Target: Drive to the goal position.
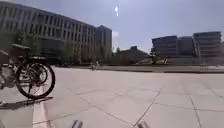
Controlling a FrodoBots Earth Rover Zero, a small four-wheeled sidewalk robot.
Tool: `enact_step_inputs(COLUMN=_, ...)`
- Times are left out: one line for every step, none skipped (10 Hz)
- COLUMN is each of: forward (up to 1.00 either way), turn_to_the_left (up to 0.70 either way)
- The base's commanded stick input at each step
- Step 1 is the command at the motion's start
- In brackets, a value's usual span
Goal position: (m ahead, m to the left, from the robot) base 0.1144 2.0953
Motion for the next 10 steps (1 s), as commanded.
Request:
enact_step_inputs(forward=0.85, turn_to_the_left=0.0)
enact_step_inputs(forward=0.85, turn_to_the_left=0.0)
enact_step_inputs(forward=0.85, turn_to_the_left=0.0)
enact_step_inputs(forward=0.85, turn_to_the_left=0.0)
enact_step_inputs(forward=0.85, turn_to_the_left=0.06)
enact_step_inputs(forward=0.85, turn_to_the_left=0.24)
enact_step_inputs(forward=0.85, turn_to_the_left=0.34)
enact_step_inputs(forward=0.85, turn_to_the_left=0.34)
enact_step_inputs(forward=0.85, turn_to_the_left=0.34)
enact_step_inputs(forward=0.85, turn_to_the_left=0.34)
